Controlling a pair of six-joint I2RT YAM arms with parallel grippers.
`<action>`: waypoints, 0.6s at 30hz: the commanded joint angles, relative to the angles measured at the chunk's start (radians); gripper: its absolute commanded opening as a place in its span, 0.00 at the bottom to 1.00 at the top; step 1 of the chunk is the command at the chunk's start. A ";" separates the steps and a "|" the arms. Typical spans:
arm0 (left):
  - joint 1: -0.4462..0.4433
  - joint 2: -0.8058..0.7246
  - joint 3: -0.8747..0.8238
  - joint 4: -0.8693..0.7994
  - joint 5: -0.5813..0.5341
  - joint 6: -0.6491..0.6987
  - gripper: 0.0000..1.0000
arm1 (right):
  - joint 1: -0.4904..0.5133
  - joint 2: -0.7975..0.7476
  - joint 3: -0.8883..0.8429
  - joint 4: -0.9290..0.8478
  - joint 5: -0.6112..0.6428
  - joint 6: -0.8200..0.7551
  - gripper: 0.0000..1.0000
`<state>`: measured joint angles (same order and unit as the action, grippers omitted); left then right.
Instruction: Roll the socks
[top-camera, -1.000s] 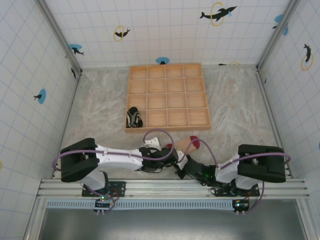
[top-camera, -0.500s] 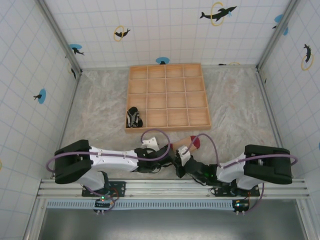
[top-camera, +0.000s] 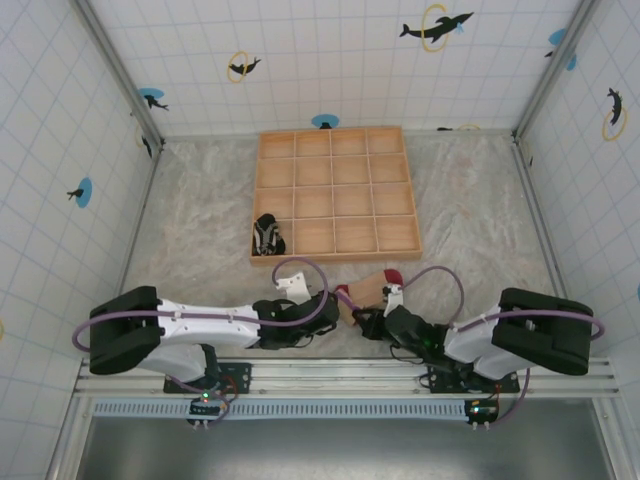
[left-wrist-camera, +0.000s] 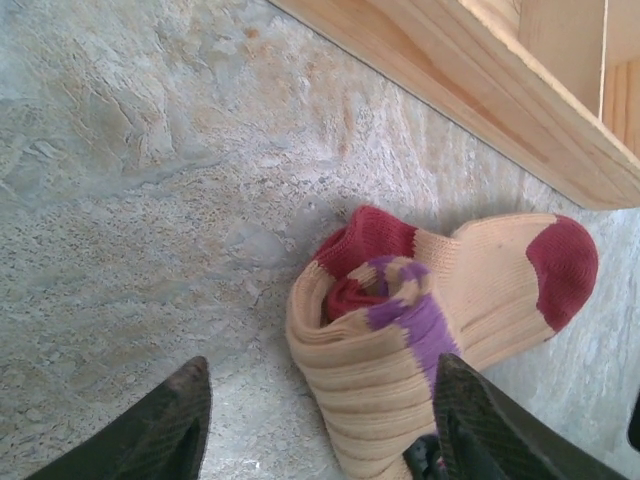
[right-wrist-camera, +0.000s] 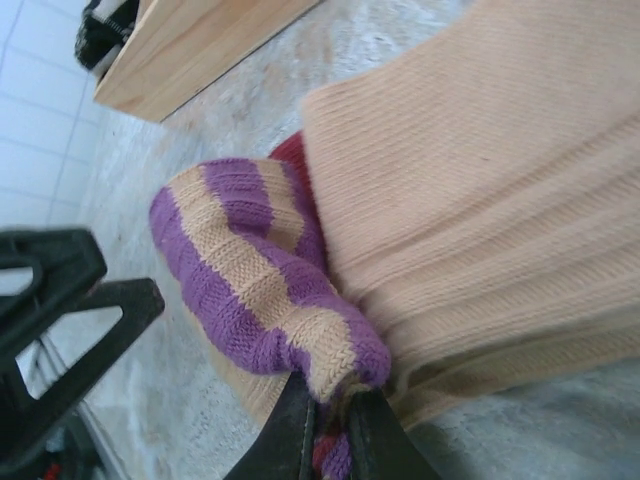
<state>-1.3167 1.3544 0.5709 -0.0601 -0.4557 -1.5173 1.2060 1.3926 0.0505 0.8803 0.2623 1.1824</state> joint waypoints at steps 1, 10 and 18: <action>-0.006 0.007 -0.019 0.059 0.013 0.039 0.57 | -0.043 0.020 -0.052 -0.193 -0.068 0.153 0.00; -0.005 0.128 0.034 0.165 0.061 0.101 0.56 | -0.048 0.013 0.002 -0.293 -0.064 0.109 0.00; 0.026 0.178 0.027 0.235 0.089 0.095 0.53 | -0.060 0.026 -0.006 -0.253 -0.081 0.114 0.00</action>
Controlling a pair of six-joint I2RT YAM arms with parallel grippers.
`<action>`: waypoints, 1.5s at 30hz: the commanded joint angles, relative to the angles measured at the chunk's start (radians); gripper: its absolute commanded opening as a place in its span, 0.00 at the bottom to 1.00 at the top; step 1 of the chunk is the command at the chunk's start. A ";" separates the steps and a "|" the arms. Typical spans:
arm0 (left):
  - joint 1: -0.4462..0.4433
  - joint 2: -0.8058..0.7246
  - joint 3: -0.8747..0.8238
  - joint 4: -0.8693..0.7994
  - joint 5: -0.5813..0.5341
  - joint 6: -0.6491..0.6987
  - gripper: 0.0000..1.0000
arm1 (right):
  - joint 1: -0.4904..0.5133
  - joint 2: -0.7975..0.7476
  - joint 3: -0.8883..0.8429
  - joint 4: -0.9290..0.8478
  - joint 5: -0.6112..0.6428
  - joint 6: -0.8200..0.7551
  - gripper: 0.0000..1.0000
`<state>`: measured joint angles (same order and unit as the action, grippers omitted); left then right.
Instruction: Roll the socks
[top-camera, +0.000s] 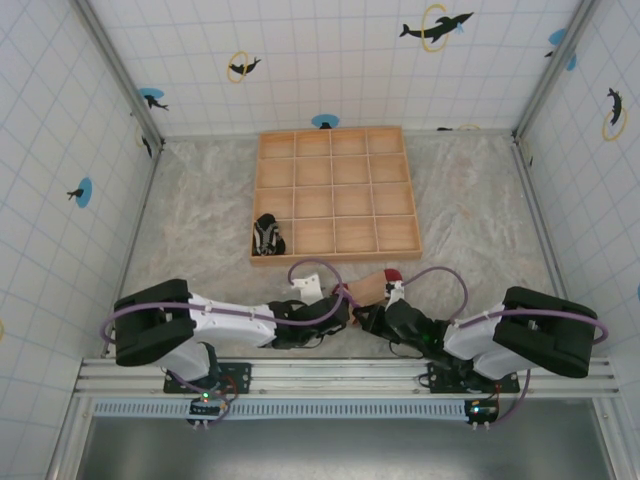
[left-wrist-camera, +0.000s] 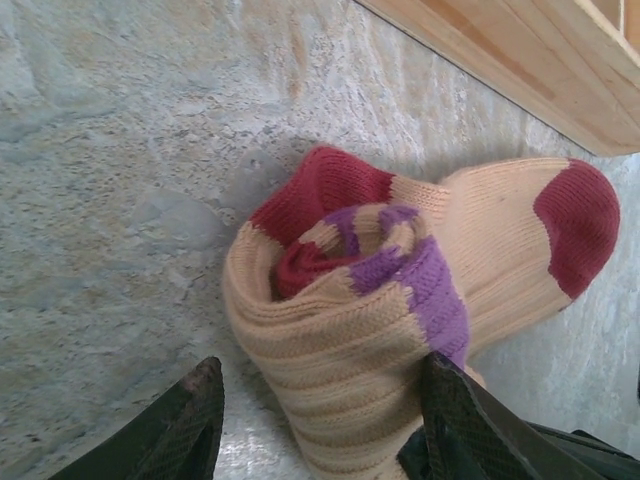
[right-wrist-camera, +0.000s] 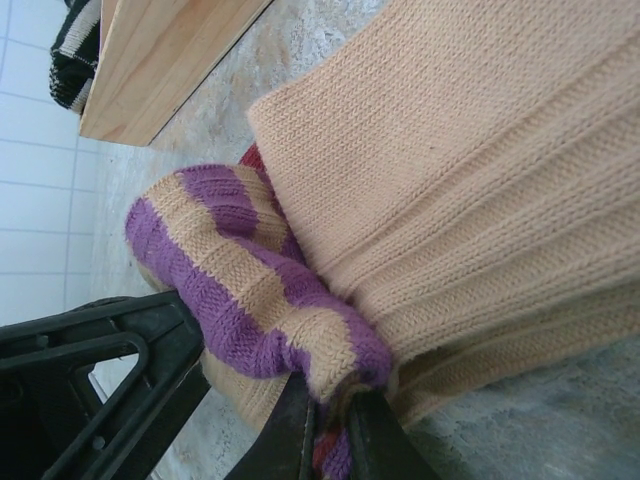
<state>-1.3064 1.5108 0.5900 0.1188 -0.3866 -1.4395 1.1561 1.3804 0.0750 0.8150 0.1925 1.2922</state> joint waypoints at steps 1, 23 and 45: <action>0.020 0.027 0.009 0.061 0.026 0.018 0.52 | -0.012 0.038 -0.033 -0.181 -0.013 0.004 0.00; 0.082 -0.012 0.093 -0.348 0.059 -0.026 0.00 | -0.005 -0.251 0.009 -0.289 -0.018 -0.463 0.66; 0.087 -0.103 0.038 -0.423 0.116 -0.093 0.00 | 0.393 0.022 0.119 0.070 0.431 -1.327 0.70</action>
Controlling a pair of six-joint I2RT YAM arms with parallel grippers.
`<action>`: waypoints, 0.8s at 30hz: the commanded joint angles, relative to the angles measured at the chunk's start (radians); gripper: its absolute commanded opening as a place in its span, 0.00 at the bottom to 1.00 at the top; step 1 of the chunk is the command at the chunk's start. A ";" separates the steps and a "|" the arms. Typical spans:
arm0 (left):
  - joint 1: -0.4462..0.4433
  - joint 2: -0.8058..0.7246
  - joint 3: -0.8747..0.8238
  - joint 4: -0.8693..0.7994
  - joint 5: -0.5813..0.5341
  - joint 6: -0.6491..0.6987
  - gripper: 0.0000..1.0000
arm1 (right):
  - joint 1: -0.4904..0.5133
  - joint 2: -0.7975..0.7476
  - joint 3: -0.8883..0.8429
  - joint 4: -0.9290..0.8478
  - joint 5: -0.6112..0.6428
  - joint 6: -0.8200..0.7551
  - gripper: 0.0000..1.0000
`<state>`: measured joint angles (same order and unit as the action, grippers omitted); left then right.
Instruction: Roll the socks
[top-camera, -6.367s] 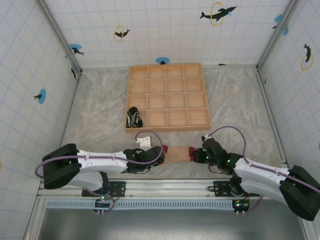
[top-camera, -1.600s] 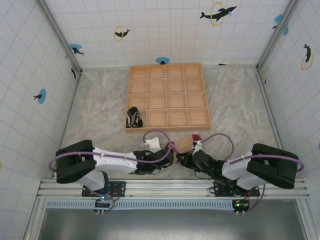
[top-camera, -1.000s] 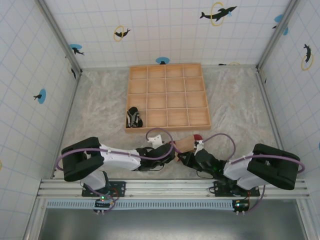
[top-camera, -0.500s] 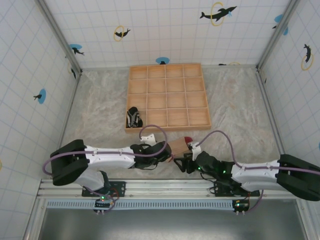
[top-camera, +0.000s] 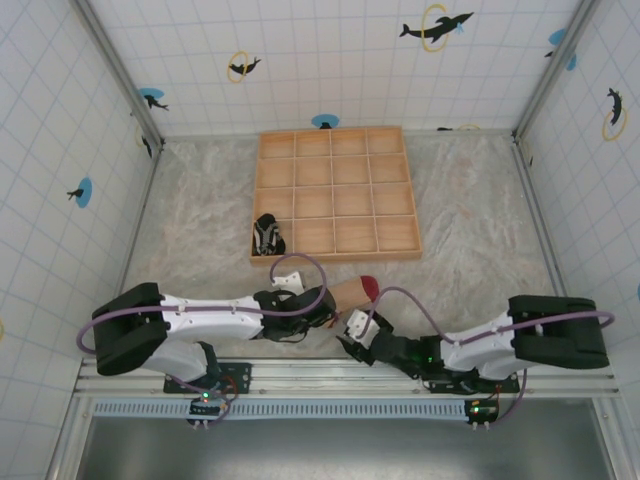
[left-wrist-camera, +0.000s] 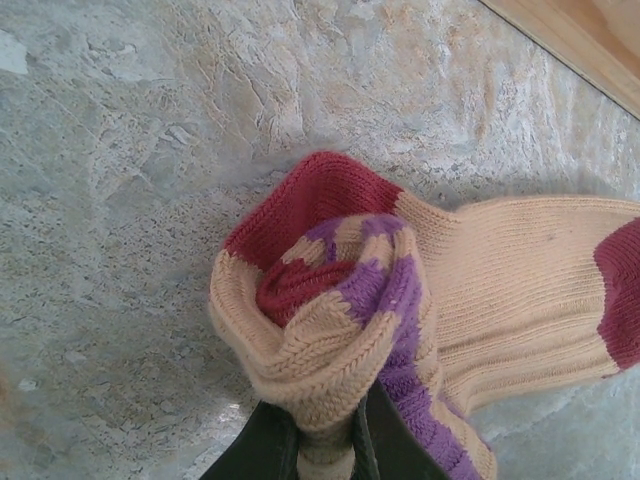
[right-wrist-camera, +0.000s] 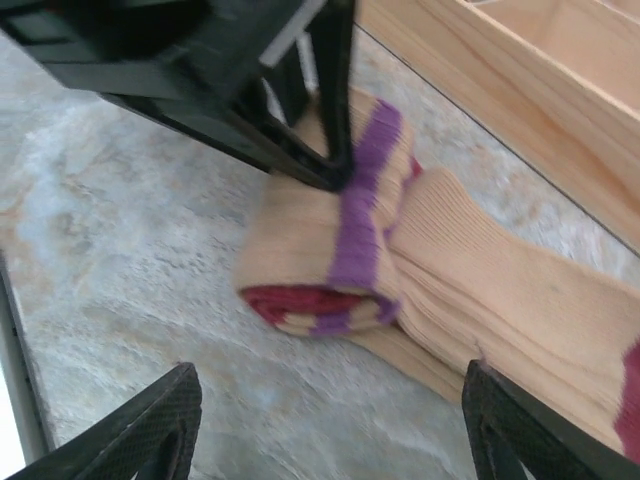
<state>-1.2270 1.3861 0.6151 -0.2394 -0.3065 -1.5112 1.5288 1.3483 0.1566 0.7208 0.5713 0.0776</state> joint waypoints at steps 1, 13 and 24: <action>0.010 0.022 0.014 -0.058 0.042 -0.021 0.00 | 0.027 0.082 0.049 0.189 0.044 -0.126 0.69; 0.025 0.012 0.017 -0.047 0.083 -0.015 0.00 | 0.014 0.289 0.150 0.267 0.051 -0.127 0.63; 0.034 -0.010 -0.002 -0.023 0.120 -0.009 0.00 | -0.039 0.378 0.163 0.217 0.059 -0.020 0.60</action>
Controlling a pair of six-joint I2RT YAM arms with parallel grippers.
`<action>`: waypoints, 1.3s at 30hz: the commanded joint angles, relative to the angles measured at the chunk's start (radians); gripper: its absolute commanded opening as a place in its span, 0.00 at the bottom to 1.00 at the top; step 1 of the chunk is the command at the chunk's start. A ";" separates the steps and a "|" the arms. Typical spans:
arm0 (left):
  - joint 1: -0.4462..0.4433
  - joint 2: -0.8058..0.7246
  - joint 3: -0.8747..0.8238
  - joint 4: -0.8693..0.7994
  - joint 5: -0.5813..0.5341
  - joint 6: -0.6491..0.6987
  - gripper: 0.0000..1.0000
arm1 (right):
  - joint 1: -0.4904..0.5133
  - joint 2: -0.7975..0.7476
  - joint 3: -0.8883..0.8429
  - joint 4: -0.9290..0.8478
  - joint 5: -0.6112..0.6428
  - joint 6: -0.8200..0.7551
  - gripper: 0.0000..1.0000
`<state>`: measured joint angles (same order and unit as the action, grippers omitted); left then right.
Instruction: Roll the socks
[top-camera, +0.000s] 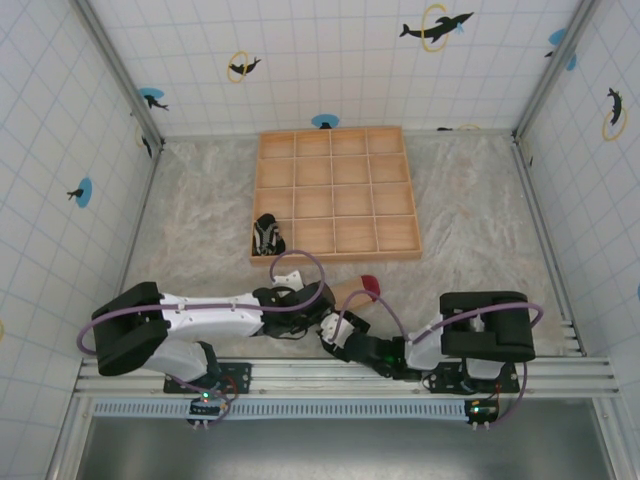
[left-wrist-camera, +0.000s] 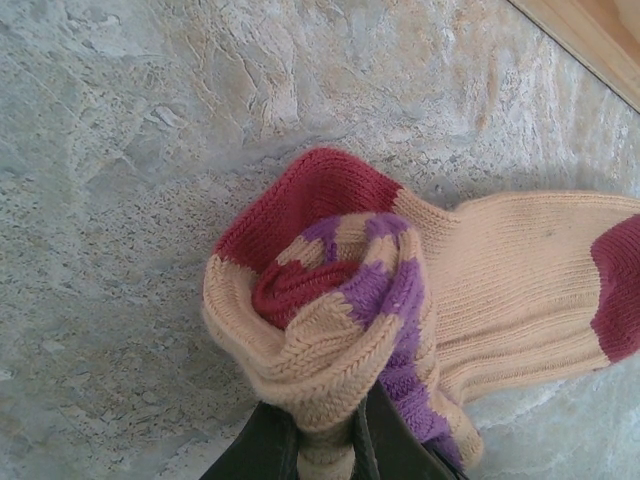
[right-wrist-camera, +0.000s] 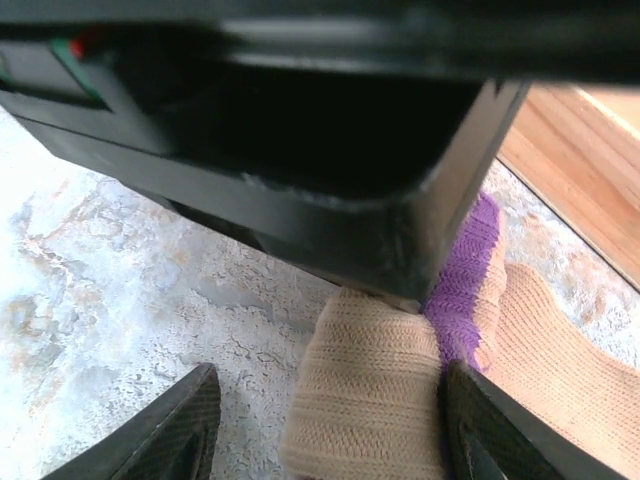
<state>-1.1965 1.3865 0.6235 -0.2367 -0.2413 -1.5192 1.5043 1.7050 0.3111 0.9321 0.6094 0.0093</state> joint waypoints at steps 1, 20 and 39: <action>0.003 -0.012 -0.012 -0.024 0.058 0.001 0.00 | -0.016 0.025 0.008 -0.003 0.023 0.055 0.60; 0.015 -0.057 -0.019 0.010 0.063 0.026 0.43 | -0.168 -0.024 -0.038 -0.136 -0.271 0.358 0.04; 0.004 -0.122 -0.061 0.111 -0.033 0.117 0.58 | -0.474 -0.100 -0.236 0.086 -0.716 1.076 0.00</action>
<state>-1.1797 1.2514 0.5800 -0.1642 -0.2565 -1.4364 1.0603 1.6035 0.1165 1.1290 -0.0593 0.9123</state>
